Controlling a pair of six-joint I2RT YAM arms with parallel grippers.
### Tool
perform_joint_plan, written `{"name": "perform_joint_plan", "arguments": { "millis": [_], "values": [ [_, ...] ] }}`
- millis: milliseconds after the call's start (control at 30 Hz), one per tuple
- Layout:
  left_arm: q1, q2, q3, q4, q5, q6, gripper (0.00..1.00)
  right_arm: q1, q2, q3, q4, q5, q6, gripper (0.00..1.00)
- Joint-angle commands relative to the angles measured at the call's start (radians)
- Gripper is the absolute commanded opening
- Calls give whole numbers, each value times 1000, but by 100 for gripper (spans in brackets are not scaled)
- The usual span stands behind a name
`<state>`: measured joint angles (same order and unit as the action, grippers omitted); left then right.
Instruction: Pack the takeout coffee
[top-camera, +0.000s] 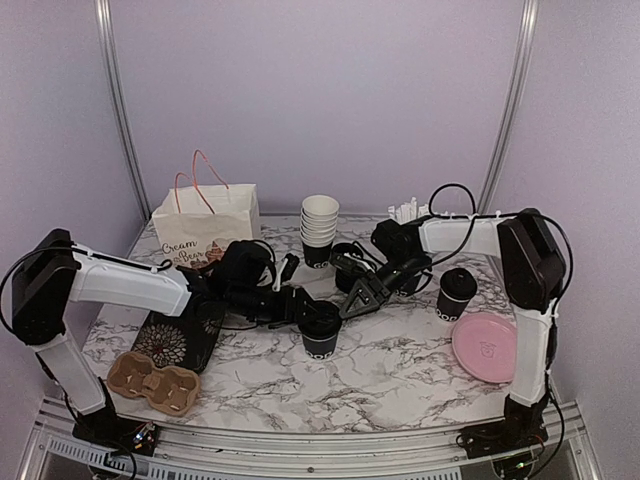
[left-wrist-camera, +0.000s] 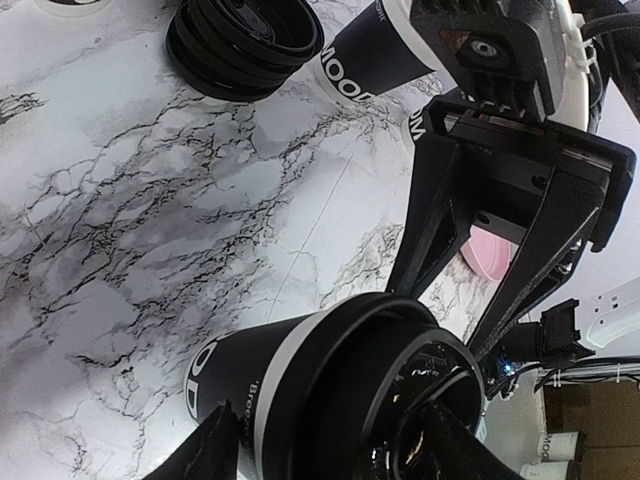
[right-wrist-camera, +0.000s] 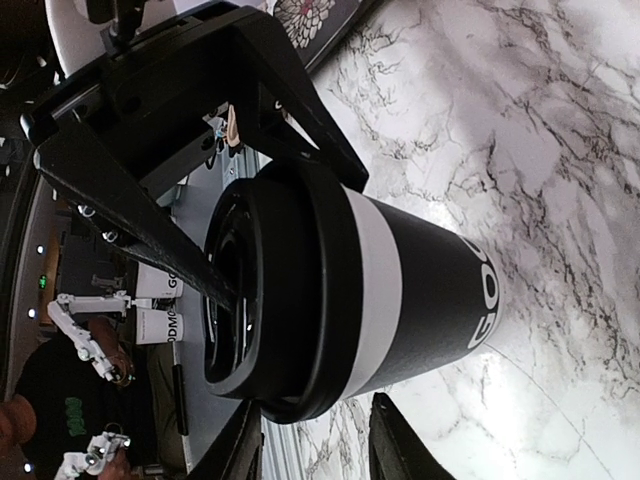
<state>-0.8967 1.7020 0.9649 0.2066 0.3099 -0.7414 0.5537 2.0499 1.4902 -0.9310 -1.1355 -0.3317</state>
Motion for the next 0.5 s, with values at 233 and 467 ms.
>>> {"name": "perform_joint_plan", "arguments": {
  "millis": [233, 467],
  "values": [
    [10, 83, -1, -18, 80, 36, 57, 25, 67, 32, 71, 23, 110, 30],
    [22, 144, 6, -18, 109, 24, 53, 25, 153, 14, 135, 181, 255, 12]
  ]
}}
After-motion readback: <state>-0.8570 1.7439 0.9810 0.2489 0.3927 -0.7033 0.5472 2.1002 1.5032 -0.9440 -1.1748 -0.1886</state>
